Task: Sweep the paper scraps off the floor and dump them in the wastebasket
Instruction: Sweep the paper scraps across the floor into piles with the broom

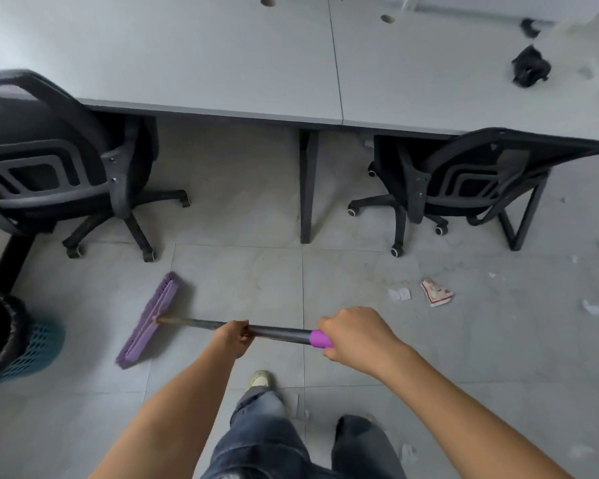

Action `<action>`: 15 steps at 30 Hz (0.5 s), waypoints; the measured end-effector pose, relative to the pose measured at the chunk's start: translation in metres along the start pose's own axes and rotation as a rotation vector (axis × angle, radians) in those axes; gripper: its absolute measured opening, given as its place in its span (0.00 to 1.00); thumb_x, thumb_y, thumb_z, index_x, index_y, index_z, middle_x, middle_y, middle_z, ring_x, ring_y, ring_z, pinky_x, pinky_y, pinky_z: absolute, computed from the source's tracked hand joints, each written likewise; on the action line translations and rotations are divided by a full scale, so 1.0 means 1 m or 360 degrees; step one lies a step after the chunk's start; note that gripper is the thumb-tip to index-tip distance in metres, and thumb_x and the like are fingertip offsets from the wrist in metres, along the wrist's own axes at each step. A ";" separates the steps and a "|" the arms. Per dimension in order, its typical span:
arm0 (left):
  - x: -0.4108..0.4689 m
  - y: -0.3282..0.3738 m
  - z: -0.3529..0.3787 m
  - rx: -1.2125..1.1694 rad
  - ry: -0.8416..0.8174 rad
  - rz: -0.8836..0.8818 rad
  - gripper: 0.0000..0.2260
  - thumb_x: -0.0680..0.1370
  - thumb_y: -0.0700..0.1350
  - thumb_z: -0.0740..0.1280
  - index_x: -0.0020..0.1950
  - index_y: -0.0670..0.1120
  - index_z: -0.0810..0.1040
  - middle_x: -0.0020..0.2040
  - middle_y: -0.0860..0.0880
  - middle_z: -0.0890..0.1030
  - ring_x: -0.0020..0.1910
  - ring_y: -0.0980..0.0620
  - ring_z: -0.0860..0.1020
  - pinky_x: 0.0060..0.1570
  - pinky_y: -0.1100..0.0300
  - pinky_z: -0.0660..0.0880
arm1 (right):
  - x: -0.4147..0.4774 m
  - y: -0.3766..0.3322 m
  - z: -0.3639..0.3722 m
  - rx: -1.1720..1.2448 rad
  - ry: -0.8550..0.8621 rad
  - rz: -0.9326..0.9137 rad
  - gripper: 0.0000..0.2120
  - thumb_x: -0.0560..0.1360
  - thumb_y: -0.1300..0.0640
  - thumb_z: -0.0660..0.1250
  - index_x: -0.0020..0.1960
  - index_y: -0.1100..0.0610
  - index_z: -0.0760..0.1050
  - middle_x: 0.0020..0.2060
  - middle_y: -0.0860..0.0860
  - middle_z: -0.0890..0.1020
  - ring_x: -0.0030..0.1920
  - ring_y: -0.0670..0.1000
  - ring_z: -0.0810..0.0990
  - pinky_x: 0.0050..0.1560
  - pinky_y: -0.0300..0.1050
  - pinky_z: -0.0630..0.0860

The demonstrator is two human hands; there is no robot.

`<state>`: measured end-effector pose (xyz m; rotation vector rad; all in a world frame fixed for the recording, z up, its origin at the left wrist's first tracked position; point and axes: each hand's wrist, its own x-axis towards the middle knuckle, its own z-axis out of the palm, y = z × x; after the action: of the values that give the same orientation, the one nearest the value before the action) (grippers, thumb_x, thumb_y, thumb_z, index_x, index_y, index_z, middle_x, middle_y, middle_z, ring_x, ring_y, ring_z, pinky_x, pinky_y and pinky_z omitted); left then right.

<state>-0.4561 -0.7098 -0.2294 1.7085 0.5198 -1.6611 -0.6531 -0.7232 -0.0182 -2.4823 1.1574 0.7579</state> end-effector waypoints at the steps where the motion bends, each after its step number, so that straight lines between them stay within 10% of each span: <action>1: 0.004 -0.004 0.006 0.0016 0.0044 0.0018 0.15 0.80 0.35 0.60 0.34 0.42 0.63 0.32 0.47 0.64 0.28 0.54 0.62 0.18 0.66 0.66 | -0.001 0.010 0.003 0.0019 -0.0004 -0.0013 0.10 0.75 0.58 0.61 0.55 0.60 0.72 0.49 0.59 0.80 0.39 0.57 0.69 0.28 0.39 0.53; 6: 0.007 -0.046 0.049 0.0008 0.0155 0.0068 0.11 0.80 0.34 0.59 0.38 0.40 0.66 0.32 0.46 0.64 0.28 0.53 0.64 0.18 0.68 0.68 | -0.021 0.072 0.027 0.0020 -0.0039 -0.0193 0.02 0.74 0.62 0.60 0.43 0.59 0.71 0.32 0.53 0.71 0.35 0.56 0.68 0.27 0.40 0.54; 9: 0.002 -0.095 0.093 -0.0128 0.0144 0.0089 0.09 0.80 0.33 0.59 0.40 0.40 0.68 0.34 0.46 0.68 0.31 0.53 0.67 0.20 0.68 0.71 | -0.047 0.126 0.048 -0.0022 -0.0050 -0.0280 0.14 0.73 0.62 0.61 0.31 0.57 0.61 0.27 0.50 0.62 0.28 0.52 0.63 0.27 0.40 0.55; 15: -0.030 -0.220 0.188 -0.0397 -0.0056 -0.0049 0.14 0.81 0.34 0.57 0.35 0.40 0.65 0.34 0.45 0.63 0.30 0.53 0.60 0.33 0.60 0.66 | -0.128 0.243 0.070 -0.0080 -0.0070 -0.0289 0.03 0.72 0.54 0.64 0.43 0.54 0.72 0.29 0.48 0.67 0.38 0.53 0.70 0.28 0.39 0.57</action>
<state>-0.7461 -0.6873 -0.2328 1.4942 0.7080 -1.5717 -0.9334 -0.7646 -0.0122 -2.5551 0.8936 0.7942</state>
